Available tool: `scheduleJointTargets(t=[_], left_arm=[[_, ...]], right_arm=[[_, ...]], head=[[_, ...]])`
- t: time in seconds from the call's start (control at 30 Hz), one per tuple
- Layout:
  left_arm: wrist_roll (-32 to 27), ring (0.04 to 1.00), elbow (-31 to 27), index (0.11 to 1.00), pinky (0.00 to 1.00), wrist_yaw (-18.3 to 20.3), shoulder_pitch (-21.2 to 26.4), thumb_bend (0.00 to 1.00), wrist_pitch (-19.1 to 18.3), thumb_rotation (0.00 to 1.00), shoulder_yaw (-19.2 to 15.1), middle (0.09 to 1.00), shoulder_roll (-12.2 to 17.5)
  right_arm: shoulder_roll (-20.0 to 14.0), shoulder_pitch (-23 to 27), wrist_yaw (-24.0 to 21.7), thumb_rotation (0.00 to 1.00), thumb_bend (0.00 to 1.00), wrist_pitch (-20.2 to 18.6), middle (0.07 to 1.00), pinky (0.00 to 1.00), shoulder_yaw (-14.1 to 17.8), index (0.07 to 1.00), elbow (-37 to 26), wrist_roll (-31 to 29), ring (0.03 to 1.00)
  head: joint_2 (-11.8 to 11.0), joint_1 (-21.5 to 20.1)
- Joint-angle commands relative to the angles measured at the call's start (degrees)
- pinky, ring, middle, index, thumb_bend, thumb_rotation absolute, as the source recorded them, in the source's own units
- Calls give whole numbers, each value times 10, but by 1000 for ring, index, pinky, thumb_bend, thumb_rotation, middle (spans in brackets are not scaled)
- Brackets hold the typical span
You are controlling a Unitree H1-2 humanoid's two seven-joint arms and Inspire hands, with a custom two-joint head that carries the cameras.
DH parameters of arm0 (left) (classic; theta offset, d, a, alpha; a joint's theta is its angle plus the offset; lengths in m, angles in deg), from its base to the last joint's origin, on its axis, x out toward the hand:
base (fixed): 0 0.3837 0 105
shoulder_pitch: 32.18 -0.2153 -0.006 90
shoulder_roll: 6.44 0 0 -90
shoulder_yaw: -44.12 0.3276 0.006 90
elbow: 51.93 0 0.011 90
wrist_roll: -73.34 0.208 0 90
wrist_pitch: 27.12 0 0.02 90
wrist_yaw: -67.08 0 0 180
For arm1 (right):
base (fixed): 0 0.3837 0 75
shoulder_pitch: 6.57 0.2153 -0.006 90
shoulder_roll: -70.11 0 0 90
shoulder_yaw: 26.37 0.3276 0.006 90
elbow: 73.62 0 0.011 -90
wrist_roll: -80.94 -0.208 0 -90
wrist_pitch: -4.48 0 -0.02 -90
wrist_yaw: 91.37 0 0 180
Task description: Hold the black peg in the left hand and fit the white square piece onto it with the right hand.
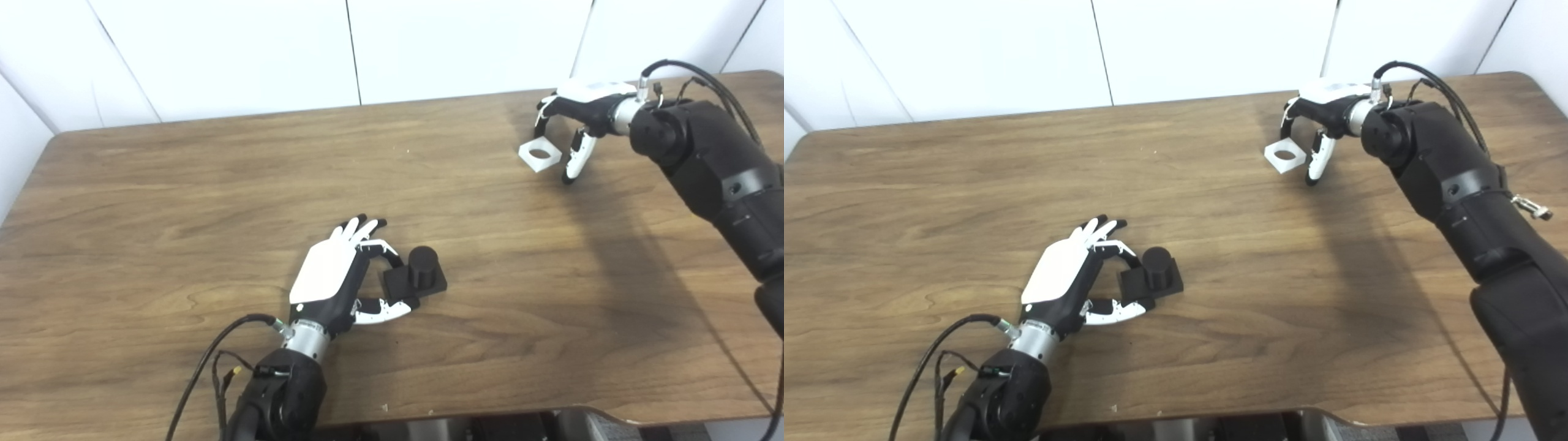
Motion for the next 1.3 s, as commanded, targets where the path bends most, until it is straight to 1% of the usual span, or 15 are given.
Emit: scheduleJointTargets(t=[0.0,0.1,0.23,0.67,0.83,1.0,1.13,1.27], left_arm=[[10,1000,-4,533,1000,-8,5,563,9,271,3,935,-3],[11,1000,-5,540,1000,-3,6,554,7,287,3,941,-2],[9,1000,-4,541,1000,-5,7,554,10,282,2,939,-2],[8,1000,5,541,1000,-11,7,570,9,296,2,936,-8],[11,1000,0,543,1000,-4,7,565,4,315,2,939,-6],[6,1000,1,540,1000,-10,7,568,9,286,-1,934,-8],[2,1000,3,537,1000,-13,7,574,10,244,-4,931,-11],[4,1000,3,537,1000,-14,7,574,10,267,-4,930,-12]], right_arm=[[-2,43,14,101,828,0,941,886,6,691,-4,1,991],[1,45,13,108,831,0,939,887,5,691,-4,1,991],[1,49,17,117,831,7,933,871,-1,688,-1,7,982],[8,56,24,95,839,6,929,852,-3,677,11,5,975],[11,57,24,93,843,6,926,834,-4,672,16,6,974],[14,58,25,95,835,7,930,844,-9,668,24,9,980],[17,59,28,98,849,12,922,829,-10,660,31,8,975],[18,58,30,98,851,11,922,818,-13,658,31,11,972]], head=[[0,0],[0,-1],[0,-1],[-2,2],[-2,2],[-2,3],[-2,3],[-3,5]])
